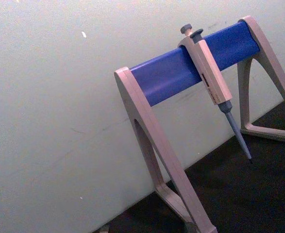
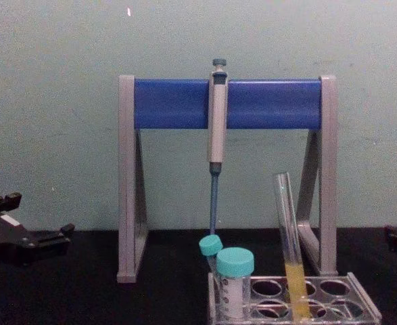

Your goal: Pick up the test tube from the test tube rack, shake it, then place it back into the test tube rack.

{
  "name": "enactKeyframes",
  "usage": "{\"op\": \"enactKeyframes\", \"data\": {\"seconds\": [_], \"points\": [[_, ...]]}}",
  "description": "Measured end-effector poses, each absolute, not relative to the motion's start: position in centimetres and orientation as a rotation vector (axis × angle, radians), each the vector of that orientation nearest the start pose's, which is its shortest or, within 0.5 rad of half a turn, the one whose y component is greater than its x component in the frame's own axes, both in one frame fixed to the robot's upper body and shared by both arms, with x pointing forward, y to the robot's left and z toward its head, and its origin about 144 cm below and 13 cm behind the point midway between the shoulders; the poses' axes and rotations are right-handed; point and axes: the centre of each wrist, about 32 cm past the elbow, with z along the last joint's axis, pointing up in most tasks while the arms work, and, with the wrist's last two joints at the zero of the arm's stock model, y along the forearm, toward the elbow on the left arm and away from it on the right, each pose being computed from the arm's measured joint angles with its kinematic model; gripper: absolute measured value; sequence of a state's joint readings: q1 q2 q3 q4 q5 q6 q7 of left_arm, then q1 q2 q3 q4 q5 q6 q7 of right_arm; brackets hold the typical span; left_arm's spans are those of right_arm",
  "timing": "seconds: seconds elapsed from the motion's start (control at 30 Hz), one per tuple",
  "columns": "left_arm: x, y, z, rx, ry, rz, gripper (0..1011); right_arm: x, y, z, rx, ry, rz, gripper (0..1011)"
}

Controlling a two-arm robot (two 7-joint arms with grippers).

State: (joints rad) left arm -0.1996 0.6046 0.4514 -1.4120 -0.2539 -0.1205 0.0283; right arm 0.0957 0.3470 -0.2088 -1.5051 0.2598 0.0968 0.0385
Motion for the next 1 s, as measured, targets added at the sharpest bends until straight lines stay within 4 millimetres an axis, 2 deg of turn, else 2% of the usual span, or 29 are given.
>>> {"op": "enactKeyframes", "data": {"seconds": [1.0], "points": [[48.86,30.97,113.98,0.304,-0.285,1.248,1001,48.04,-27.24,114.83,-0.181,0.015,-1.359,1000]]}}
